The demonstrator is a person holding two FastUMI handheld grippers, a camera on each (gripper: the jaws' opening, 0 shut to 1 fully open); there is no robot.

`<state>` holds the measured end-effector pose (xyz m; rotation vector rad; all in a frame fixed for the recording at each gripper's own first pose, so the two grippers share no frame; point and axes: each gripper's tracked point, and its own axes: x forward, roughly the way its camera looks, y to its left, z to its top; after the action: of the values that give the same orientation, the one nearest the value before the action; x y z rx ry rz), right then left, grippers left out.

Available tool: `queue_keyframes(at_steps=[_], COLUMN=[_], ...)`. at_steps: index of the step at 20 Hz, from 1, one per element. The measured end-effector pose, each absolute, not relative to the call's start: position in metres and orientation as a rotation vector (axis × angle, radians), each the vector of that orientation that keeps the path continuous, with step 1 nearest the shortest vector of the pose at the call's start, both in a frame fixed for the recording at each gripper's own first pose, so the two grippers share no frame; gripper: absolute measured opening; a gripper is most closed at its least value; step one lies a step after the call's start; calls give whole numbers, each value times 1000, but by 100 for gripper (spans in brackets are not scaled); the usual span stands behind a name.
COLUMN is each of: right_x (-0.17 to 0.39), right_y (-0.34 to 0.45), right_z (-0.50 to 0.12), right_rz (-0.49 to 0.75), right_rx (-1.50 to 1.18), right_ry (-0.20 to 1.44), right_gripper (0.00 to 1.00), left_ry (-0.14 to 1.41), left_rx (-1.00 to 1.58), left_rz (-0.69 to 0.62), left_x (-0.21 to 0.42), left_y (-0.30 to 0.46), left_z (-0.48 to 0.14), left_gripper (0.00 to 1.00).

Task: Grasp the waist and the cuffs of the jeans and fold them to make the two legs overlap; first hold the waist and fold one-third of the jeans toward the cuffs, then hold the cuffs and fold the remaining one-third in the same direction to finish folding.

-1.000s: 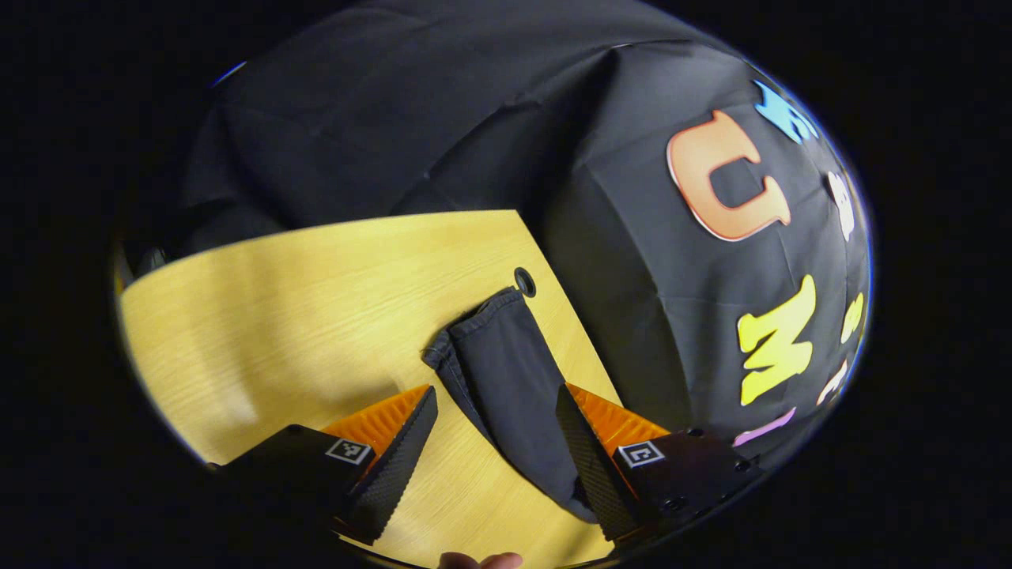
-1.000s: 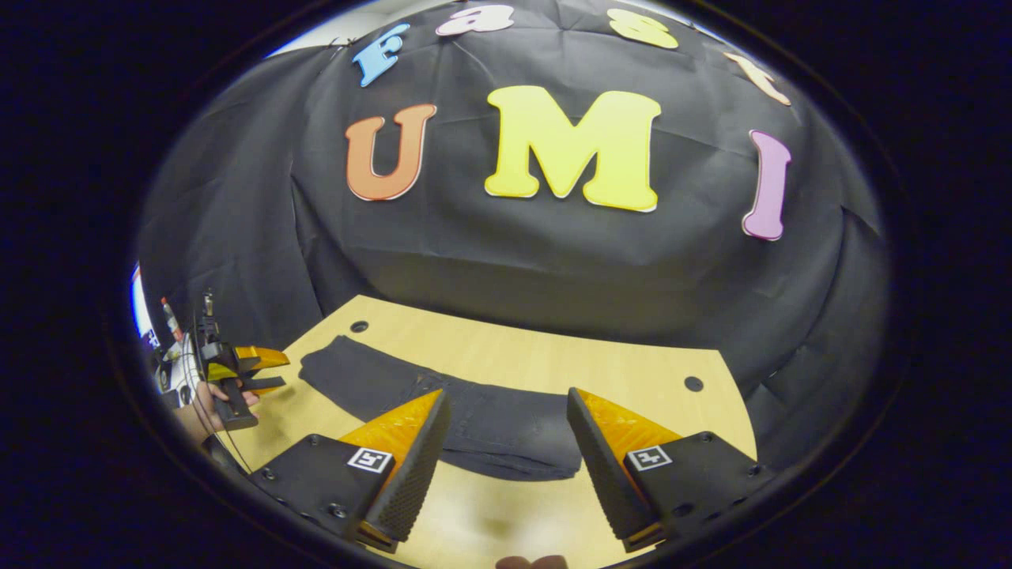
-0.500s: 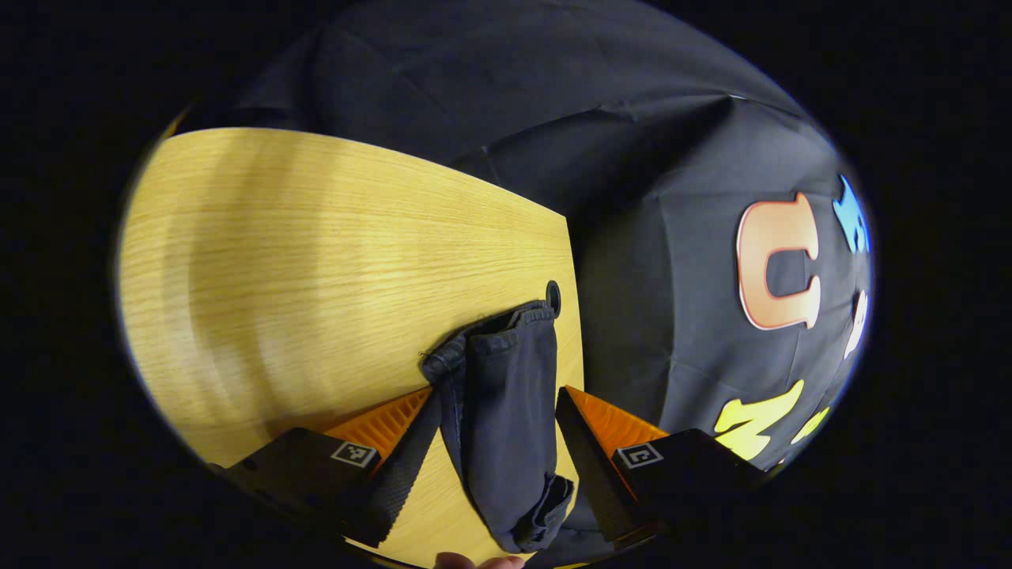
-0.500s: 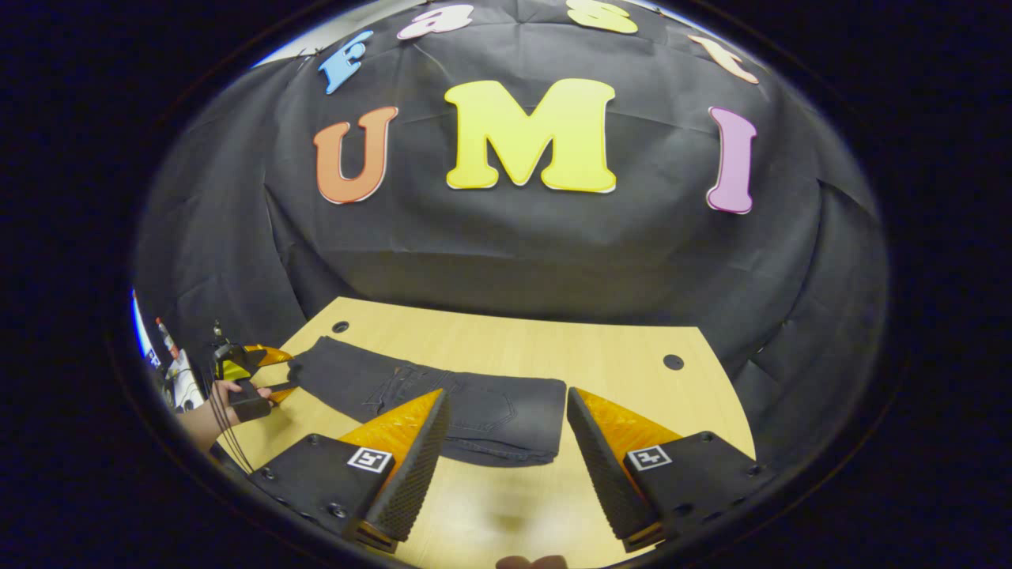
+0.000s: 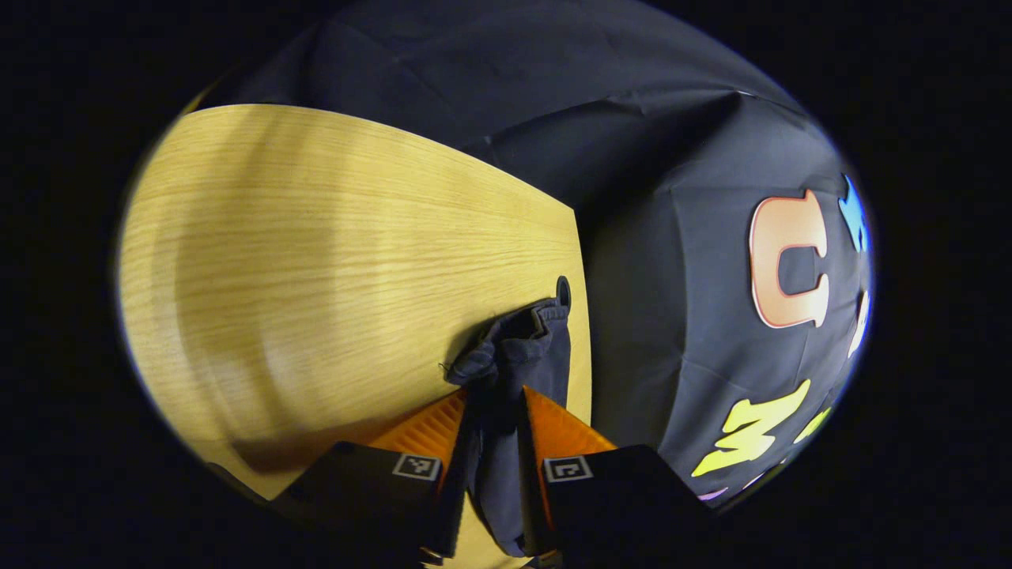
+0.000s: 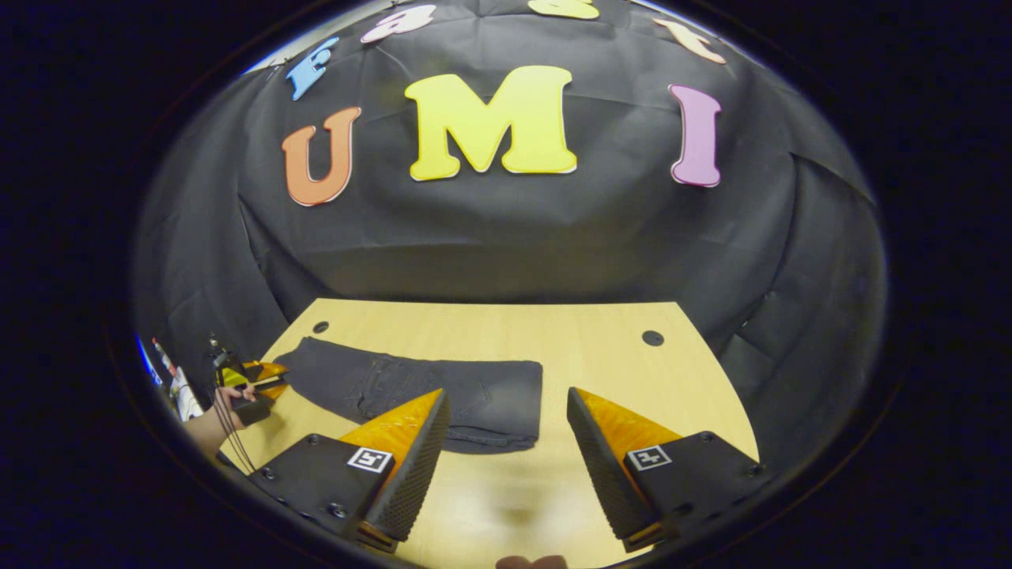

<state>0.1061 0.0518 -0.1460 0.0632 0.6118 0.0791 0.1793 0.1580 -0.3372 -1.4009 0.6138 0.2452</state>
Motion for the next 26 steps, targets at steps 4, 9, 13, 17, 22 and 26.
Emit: queue_keyframes(at_steps=[4,9,13,17,22,26], right_x=[94,84,74,59,33,19], right_y=[42,28,15,-9,-68,-125], right_z=[-141,-123,-108,-101,-101,-115], right_rz=[61,44,49,40,-34,-120], right_rx=[50,37,36,62,128,190], right_ry=[593,529,474,447,434,435], right_gripper=[89,94,97,94,94,96], left_ry=[597,517,456,416,429,451], left_rx=[-1375,-1159,-932,-766,-515,-324], left_rz=[209,66,-63,-172,-304,-327], left_x=[180,184,188,186,172,171], left_y=[155,131,84,8,-103,-171], left_z=[-321,-247,-175,-113,-96,-139], left_gripper=[15,8,7,7,6,7])
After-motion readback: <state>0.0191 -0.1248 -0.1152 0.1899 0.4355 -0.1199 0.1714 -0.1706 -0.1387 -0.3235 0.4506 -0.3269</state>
